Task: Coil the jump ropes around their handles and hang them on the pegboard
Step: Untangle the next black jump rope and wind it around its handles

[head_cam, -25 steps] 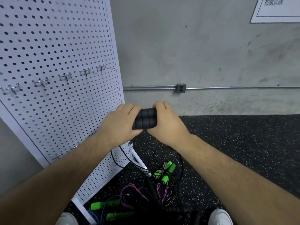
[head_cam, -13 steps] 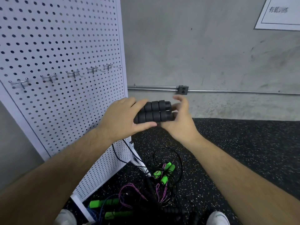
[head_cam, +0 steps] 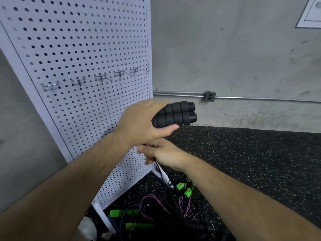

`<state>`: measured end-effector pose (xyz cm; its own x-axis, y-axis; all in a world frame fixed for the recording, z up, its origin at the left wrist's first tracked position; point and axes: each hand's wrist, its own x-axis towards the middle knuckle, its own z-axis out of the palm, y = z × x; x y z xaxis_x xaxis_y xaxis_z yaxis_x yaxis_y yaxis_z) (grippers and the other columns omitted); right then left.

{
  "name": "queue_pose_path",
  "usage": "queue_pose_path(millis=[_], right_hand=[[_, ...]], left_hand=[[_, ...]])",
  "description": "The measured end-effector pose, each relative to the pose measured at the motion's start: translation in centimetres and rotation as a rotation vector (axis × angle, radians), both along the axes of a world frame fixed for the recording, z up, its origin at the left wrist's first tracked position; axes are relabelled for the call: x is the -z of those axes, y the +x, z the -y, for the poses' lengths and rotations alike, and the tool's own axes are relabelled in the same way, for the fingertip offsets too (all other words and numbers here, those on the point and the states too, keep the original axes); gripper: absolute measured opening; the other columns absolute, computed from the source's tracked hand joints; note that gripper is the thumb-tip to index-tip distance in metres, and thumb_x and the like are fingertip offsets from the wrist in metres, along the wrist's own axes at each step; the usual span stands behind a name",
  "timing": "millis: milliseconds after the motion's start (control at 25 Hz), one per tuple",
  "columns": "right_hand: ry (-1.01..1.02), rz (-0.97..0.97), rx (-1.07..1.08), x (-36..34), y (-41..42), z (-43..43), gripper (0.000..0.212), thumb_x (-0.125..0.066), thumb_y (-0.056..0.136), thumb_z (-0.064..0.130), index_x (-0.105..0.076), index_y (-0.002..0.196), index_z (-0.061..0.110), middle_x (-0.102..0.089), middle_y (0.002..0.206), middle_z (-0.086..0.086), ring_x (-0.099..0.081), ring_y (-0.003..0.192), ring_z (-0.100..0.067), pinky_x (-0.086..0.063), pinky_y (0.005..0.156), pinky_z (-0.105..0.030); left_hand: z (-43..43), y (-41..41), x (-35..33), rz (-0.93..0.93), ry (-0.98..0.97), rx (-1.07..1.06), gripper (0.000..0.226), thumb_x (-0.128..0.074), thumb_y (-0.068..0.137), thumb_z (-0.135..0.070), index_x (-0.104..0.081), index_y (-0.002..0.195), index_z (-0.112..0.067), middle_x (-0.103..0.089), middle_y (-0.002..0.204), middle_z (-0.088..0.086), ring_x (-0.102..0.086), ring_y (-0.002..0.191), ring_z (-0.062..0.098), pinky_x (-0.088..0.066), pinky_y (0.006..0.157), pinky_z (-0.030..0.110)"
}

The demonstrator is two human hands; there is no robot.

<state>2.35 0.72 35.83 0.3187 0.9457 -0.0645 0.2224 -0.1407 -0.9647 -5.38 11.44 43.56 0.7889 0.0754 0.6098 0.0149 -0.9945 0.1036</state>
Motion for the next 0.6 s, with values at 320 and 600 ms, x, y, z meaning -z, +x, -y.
queue_pose_path(millis=[320, 600], right_hand=[[-0.055, 0.024, 0.229, -5.5, 7.0, 7.7, 0.024, -0.05, 0.104, 0.024, -0.069, 0.094, 0.015, -0.042, 0.059, 0.01, -0.034, 0.054, -0.01, -0.026, 0.054, -0.023], [-0.057, 0.253, 0.437, -6.5, 5.4, 8.4, 0.046, -0.074, 0.081, 0.056, -0.07, 0.09, 0.011, -0.049, 0.051, 0.013, -0.041, 0.043, -0.003, -0.032, 0.051, -0.022]], left_hand=[[-3.6, -0.7, 0.8, -0.135, 0.228, 0.023, 0.063, -0.052, 0.079, -0.08, -0.058, 0.122, -0.034, -0.05, 0.08, -0.015, -0.05, 0.074, 0.009, -0.039, 0.063, 0.027], [-2.9, 0.5, 1.9, -0.082, 0.293, 0.033, 0.069, -0.051, 0.08, -0.08, -0.061, 0.123, -0.027, -0.053, 0.079, -0.007, -0.053, 0.071, 0.016, -0.043, 0.061, 0.029]])
